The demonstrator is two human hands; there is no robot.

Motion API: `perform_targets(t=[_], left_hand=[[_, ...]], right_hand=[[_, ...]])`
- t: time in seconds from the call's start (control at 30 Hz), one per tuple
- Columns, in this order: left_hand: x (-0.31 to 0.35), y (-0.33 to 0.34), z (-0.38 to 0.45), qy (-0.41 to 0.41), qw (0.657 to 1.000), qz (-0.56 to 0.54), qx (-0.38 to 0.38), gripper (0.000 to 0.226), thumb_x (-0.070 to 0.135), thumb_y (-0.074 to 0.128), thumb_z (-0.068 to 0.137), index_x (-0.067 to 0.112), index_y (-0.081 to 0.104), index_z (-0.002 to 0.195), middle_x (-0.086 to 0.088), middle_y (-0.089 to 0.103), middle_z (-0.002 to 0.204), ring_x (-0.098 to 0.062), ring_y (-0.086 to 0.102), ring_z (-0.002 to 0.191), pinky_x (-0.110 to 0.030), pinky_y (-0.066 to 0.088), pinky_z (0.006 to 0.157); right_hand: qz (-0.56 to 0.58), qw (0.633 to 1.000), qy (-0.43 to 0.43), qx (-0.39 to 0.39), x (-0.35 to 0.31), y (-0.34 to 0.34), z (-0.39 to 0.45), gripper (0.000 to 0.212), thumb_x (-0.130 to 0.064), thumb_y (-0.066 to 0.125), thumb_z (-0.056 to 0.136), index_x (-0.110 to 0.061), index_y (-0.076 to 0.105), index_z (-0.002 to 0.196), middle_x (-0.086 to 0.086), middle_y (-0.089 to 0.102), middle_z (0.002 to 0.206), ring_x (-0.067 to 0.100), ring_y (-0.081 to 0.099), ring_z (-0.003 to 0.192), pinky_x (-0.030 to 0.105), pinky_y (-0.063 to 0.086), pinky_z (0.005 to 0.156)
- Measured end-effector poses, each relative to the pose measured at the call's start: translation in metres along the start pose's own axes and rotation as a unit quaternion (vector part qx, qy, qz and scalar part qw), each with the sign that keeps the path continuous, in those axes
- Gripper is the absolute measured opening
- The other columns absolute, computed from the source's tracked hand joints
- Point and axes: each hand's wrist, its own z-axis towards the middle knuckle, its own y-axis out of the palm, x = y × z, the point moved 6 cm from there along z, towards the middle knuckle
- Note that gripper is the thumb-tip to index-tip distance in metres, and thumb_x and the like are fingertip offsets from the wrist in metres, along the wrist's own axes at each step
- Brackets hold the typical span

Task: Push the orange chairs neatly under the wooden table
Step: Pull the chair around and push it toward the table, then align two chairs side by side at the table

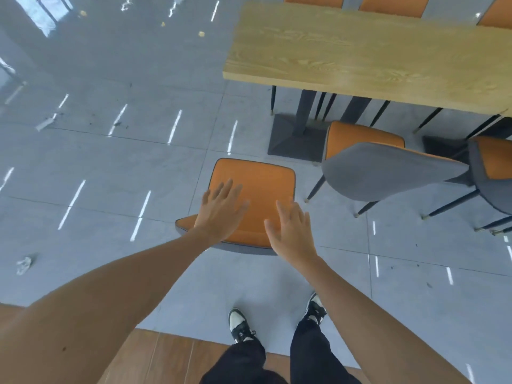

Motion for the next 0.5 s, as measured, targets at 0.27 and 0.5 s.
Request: perform_targets(t=[0.27, 0.5], left_hand=[[-0.060, 0.050, -0.036, -0.038, 0.995, 0.088, 0.006, 0.056, 0.047, 0.026, 0.092, 0.024, 0.068, 0.063, 0.008, 0.066, 0.066, -0.017, 0.062, 0.071, -0.036, 0.041, 0.083], [-0.058, 0.062, -0.002, -0.019, 0.992, 0.121, 0.009, 0.063, 0.052, 0.022, 0.092, 0.023, 0.061, 0.052, 0.007, 0.056, 0.056, -0.019, 0.055, 0.061, -0.032, 0.039, 0.065]], right_hand=[[-0.026, 0.999, 0.022, 0.030, -0.014, 0.045, -0.015, 0.048, -0.045, 0.039, 0.095, -0.014, 0.046, 0.058, -0.002, 0.044, 0.057, 0.017, 0.038, 0.060, 0.030, 0.033, 0.054], [-0.065, 0.991, -0.024, 0.110, -0.014, 0.033, 0.003, 0.052, -0.039, 0.041, 0.092, -0.017, 0.036, 0.045, -0.004, 0.030, 0.041, 0.017, 0.022, 0.042, 0.019, 0.011, 0.044]])
